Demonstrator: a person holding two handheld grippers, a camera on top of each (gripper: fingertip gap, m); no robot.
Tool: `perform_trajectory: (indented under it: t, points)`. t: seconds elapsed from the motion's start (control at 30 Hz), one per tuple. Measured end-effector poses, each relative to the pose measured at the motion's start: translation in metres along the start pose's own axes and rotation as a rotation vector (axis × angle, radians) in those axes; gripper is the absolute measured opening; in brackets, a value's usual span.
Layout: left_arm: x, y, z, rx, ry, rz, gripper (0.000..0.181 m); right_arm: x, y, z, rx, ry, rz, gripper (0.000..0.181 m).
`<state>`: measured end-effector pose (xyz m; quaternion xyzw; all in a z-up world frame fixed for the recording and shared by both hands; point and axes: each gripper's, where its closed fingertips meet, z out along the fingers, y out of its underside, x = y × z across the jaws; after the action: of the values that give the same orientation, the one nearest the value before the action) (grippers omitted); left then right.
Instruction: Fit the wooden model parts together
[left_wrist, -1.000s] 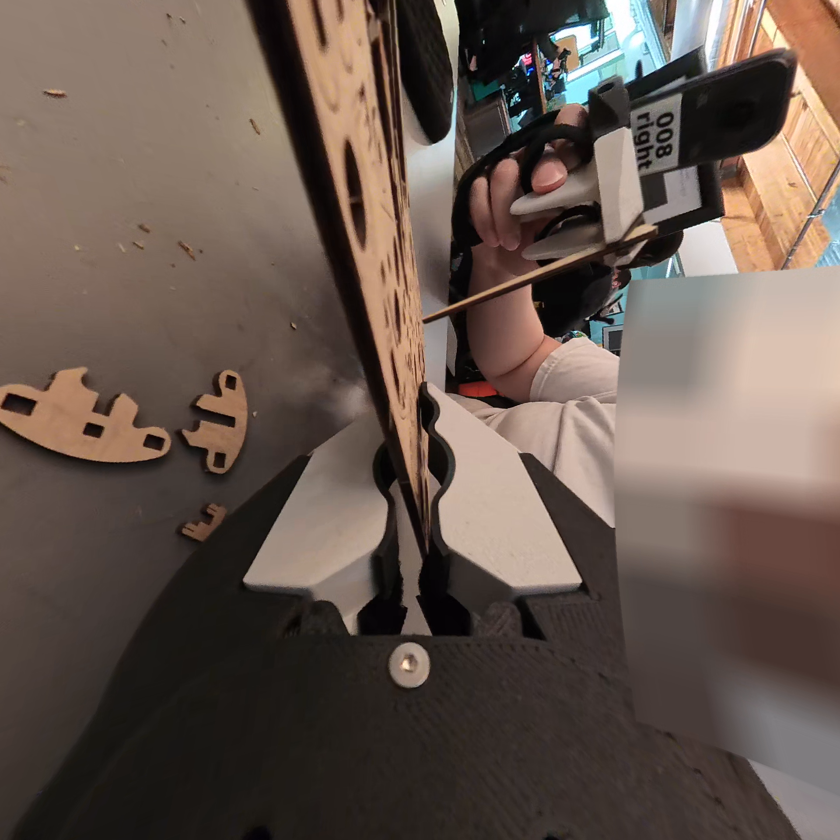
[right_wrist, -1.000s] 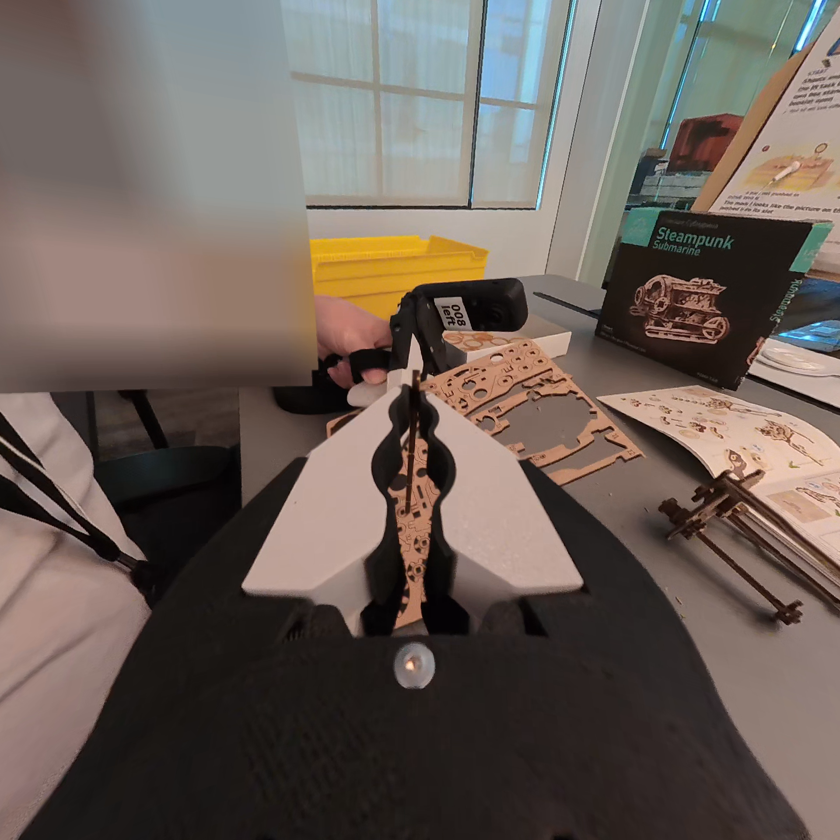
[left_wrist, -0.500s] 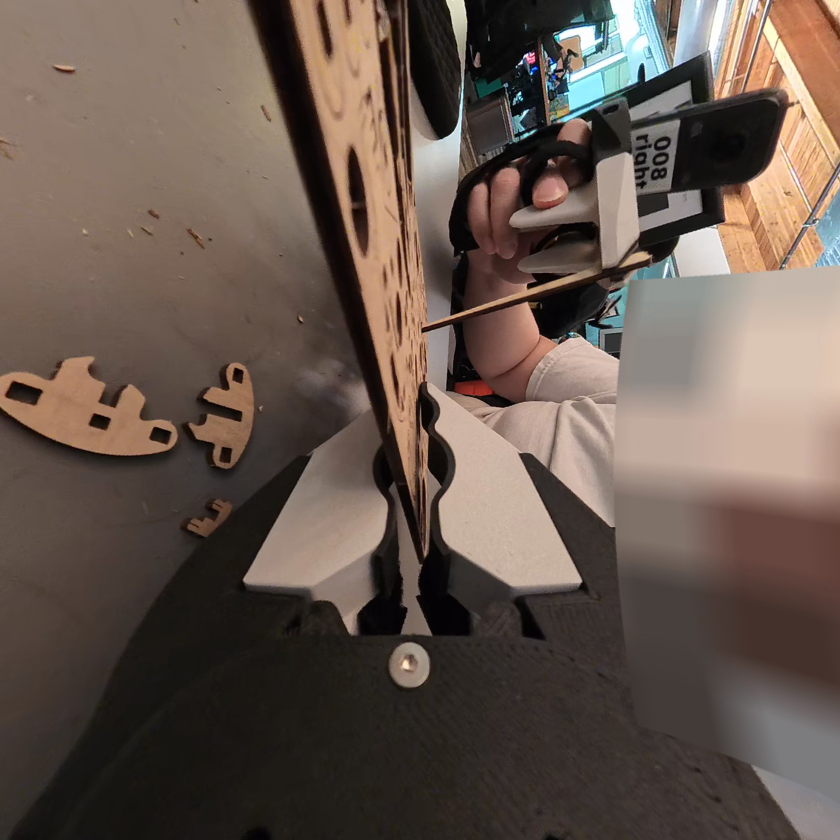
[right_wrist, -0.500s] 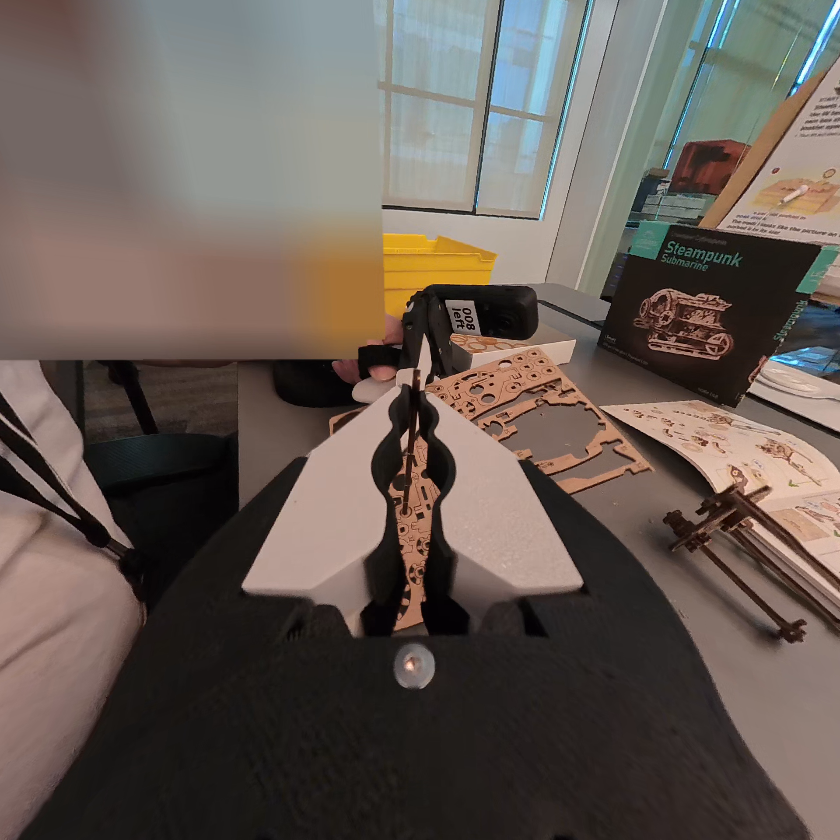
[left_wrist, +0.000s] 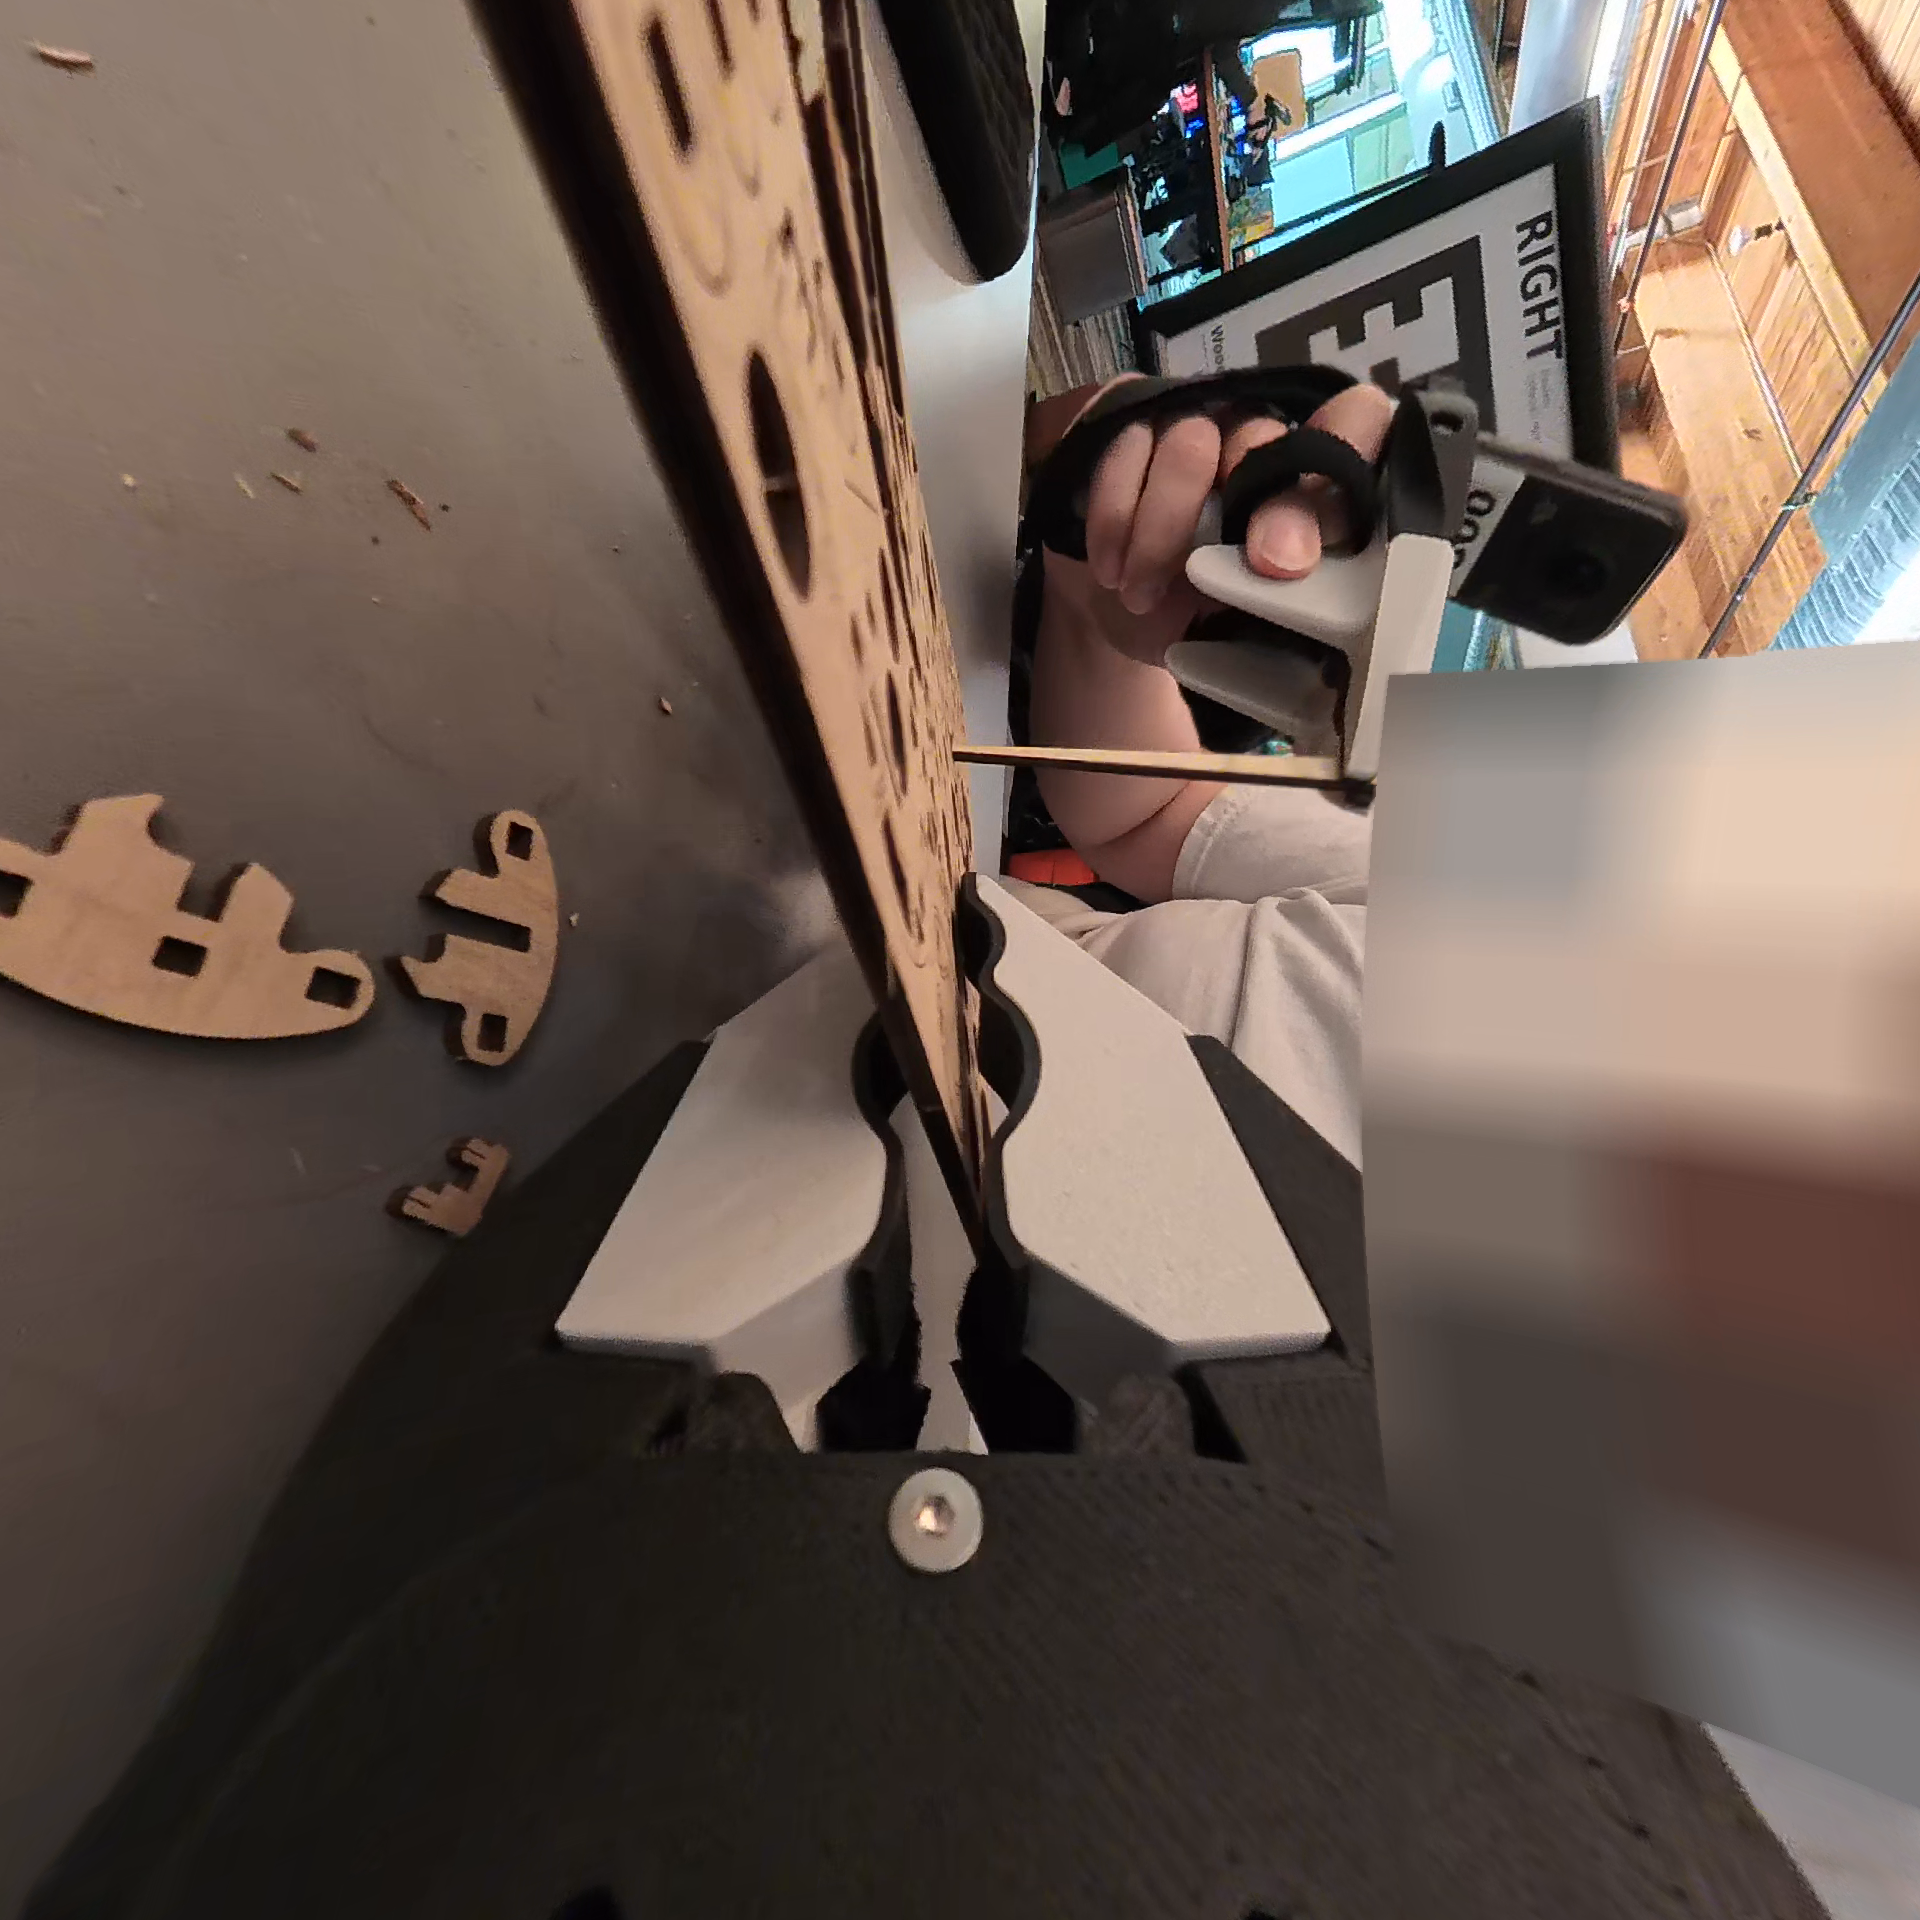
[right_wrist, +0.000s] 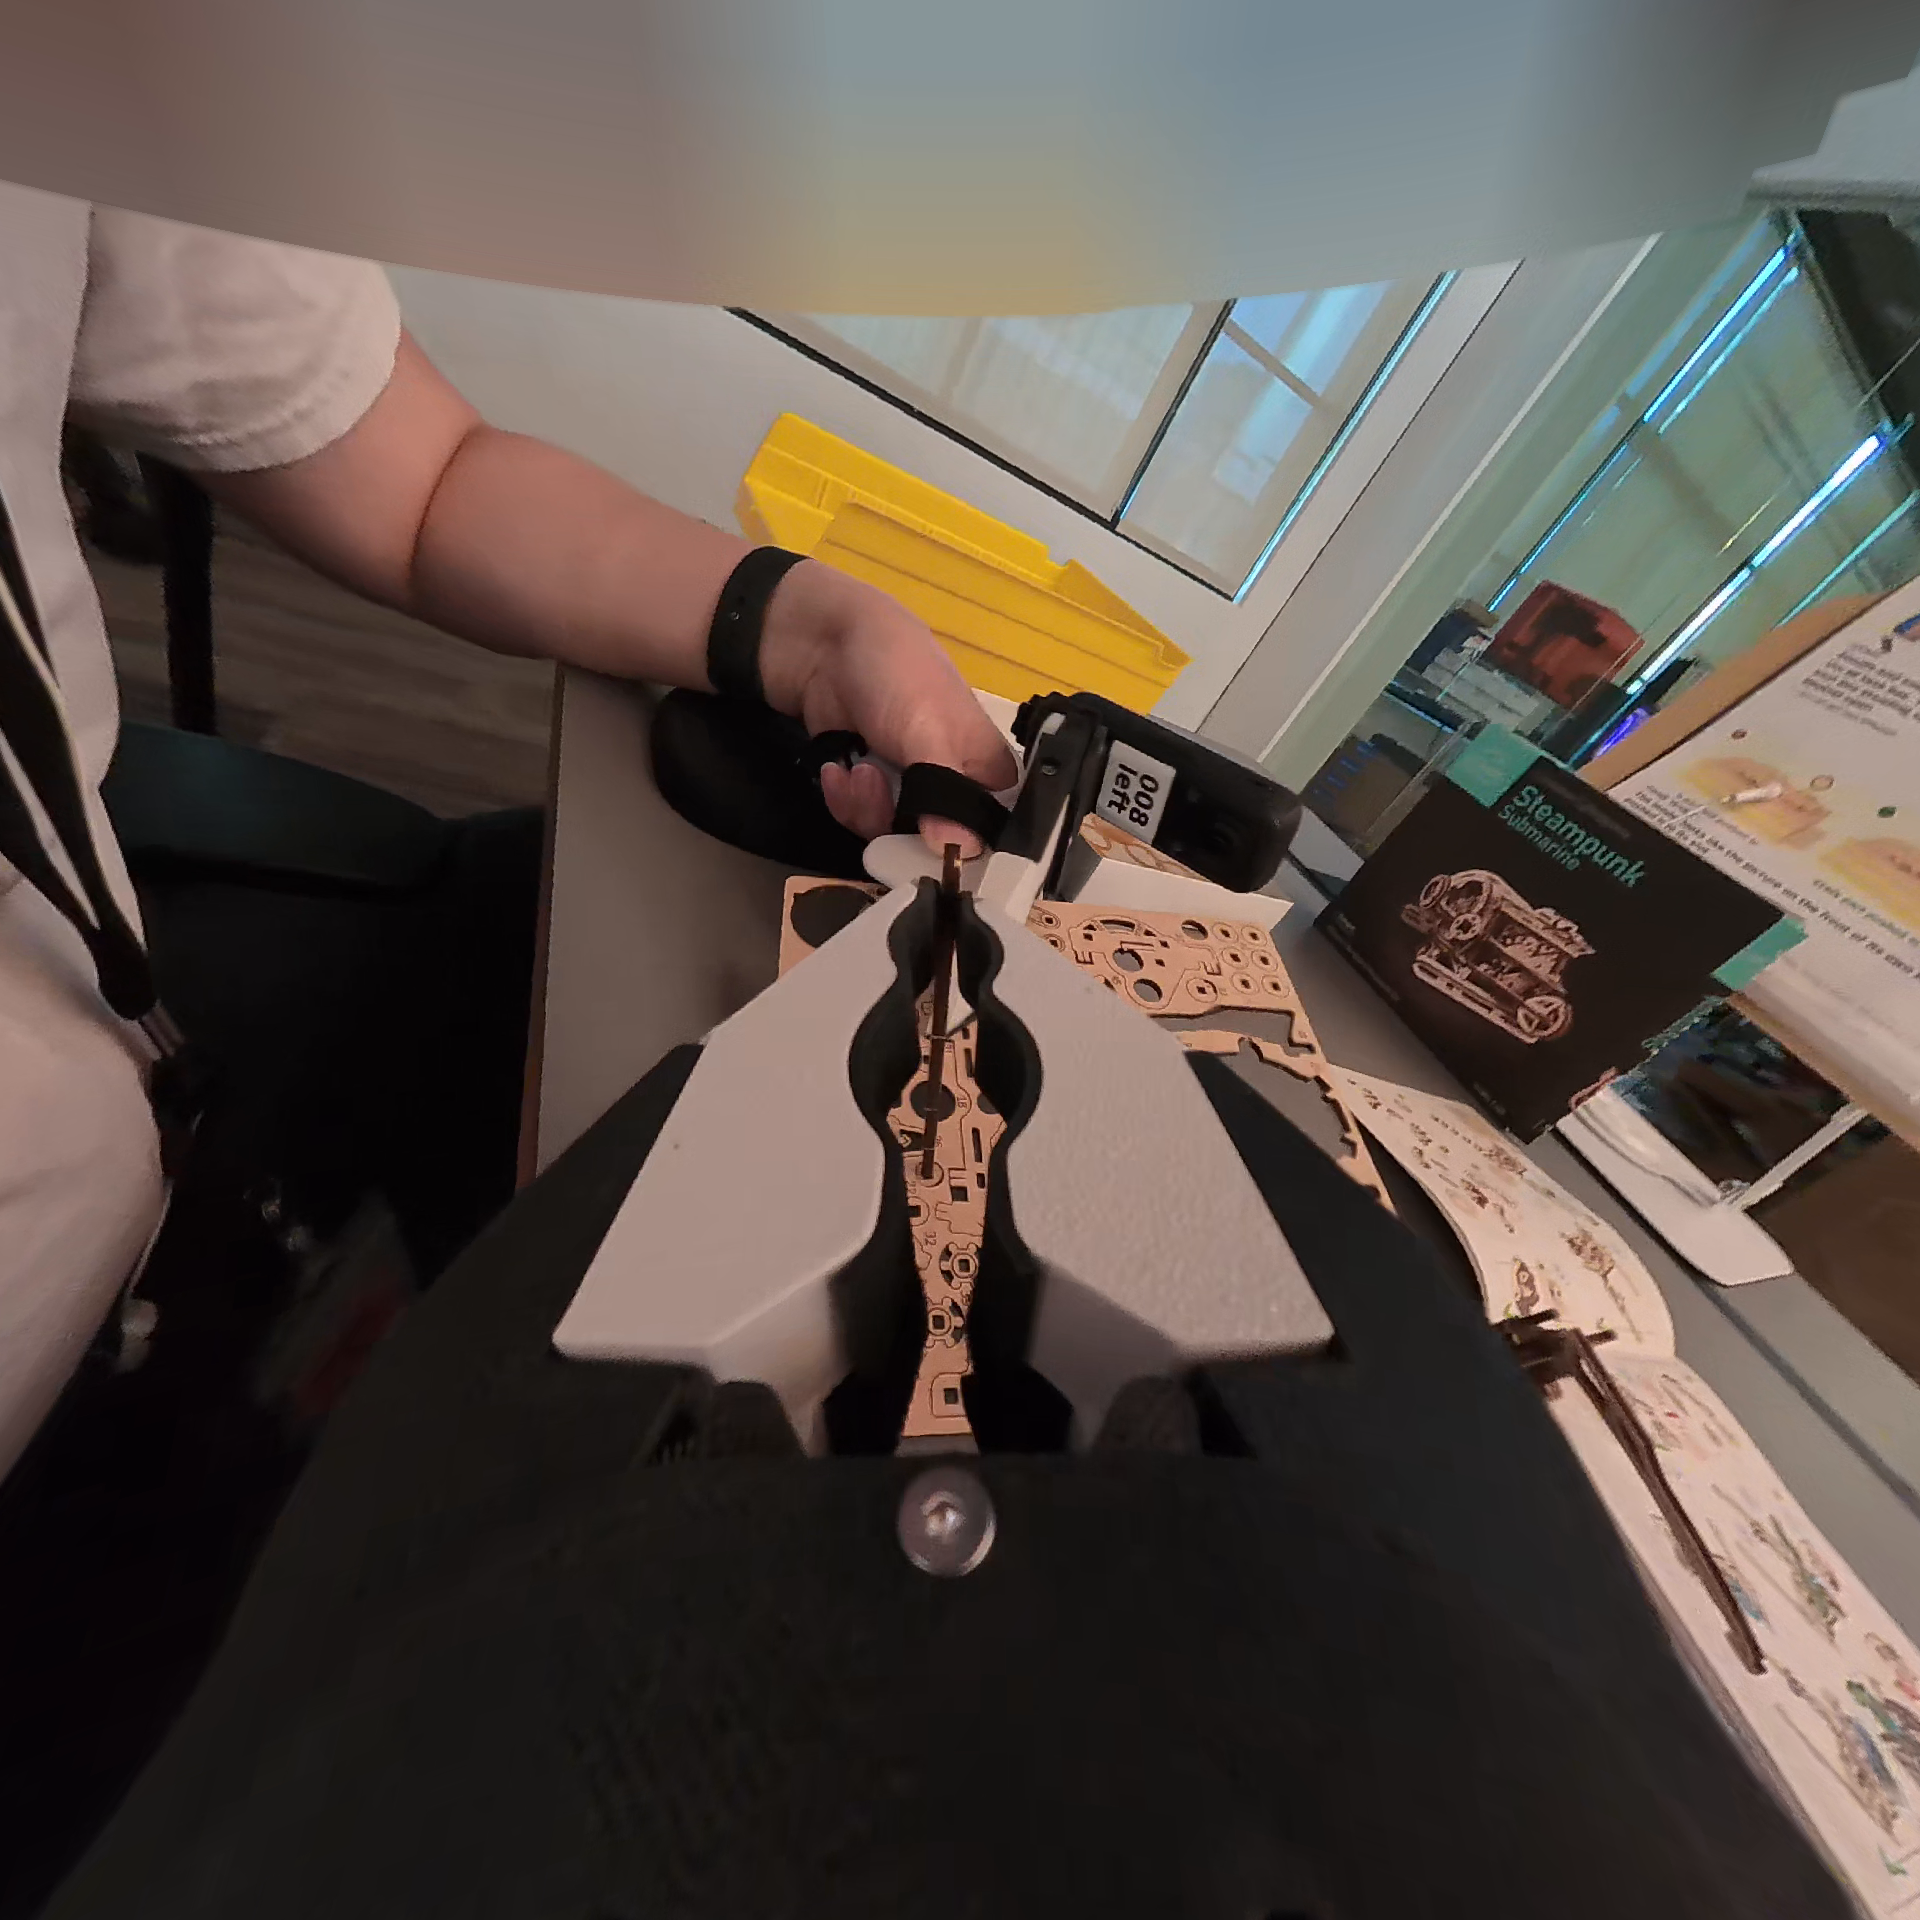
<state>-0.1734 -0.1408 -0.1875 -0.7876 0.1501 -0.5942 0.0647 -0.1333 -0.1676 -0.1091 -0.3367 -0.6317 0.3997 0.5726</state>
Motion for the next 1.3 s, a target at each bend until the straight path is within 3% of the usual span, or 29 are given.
perform_trajectory:
  t: [0.3,0.73,1.1,1.3]
  points:
    - [-0.001,-0.001,0.000,0.003,-0.010,0.010,0.001,-0.004,0.002,-0.002,-0.006,0.066,-0.060,0.001]
    - [0.000,-0.001,0.001,0.001,-0.027,0.055,0.002,0.019,0.010,-0.006,0.003,0.103,0.188,0.001]
    - [0.000,0.000,0.002,-0.004,-0.047,0.079,0.002,-0.002,0.007,0.014,-0.065,-0.030,0.071,0.002]
    - [-0.001,-0.001,0.001,-0.002,-0.031,0.047,0.002,0.021,0.013,-0.005,-0.031,0.047,0.171,0.001]
